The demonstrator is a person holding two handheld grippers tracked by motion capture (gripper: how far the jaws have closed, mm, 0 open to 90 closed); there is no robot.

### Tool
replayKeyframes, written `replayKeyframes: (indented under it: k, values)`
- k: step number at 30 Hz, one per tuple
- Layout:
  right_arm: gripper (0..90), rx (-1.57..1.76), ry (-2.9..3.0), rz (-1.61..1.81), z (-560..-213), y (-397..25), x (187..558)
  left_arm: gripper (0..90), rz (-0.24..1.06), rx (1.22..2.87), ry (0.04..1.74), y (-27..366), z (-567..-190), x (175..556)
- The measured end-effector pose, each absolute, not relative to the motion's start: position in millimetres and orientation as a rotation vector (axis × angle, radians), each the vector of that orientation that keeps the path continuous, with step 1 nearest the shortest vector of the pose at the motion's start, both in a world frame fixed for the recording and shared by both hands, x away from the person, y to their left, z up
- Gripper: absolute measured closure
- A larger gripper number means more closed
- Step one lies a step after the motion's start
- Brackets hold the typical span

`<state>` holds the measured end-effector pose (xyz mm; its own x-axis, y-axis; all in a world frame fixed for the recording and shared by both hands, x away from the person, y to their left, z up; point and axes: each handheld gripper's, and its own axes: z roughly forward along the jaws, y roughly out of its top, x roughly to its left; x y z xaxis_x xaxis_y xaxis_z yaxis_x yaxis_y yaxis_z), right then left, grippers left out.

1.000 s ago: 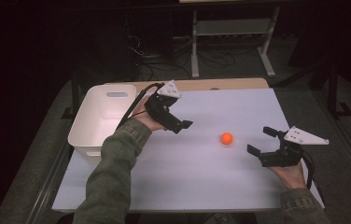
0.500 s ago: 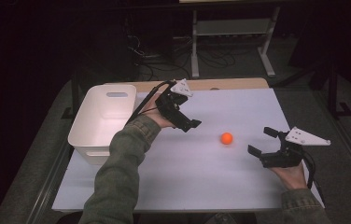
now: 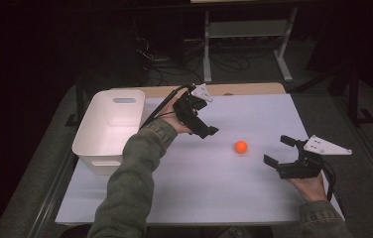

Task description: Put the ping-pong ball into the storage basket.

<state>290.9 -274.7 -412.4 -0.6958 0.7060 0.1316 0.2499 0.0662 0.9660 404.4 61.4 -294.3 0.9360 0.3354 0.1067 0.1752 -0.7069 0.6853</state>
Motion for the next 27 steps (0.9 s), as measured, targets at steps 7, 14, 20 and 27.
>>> replayKeyframes:
  k: [7, 14, 20, 27]
  values:
    - [0.0, 0.950, 1.981, 1.668, -412.3, -274.9, 290.4, 0.3, 0.279, 2.371, 0.349, 53.1, -298.6, 409.8]
    - [0.0, 0.955, 1.977, 1.667, -412.3, -276.9, 289.7, 0.3, 0.270, 2.395, 0.322, 41.2, -299.3, 413.7]
    - [0.0, 0.957, 1.980, 1.664, -412.8, -277.2, 289.4, 0.3, 0.255, 2.426, 0.317, 33.6, -304.9, 420.8]
    - [0.0, 0.954, 1.984, 1.659, -412.9, -277.3, 289.1, 0.3, 0.246, 2.438, 0.304, 24.9, -307.4, 428.0]
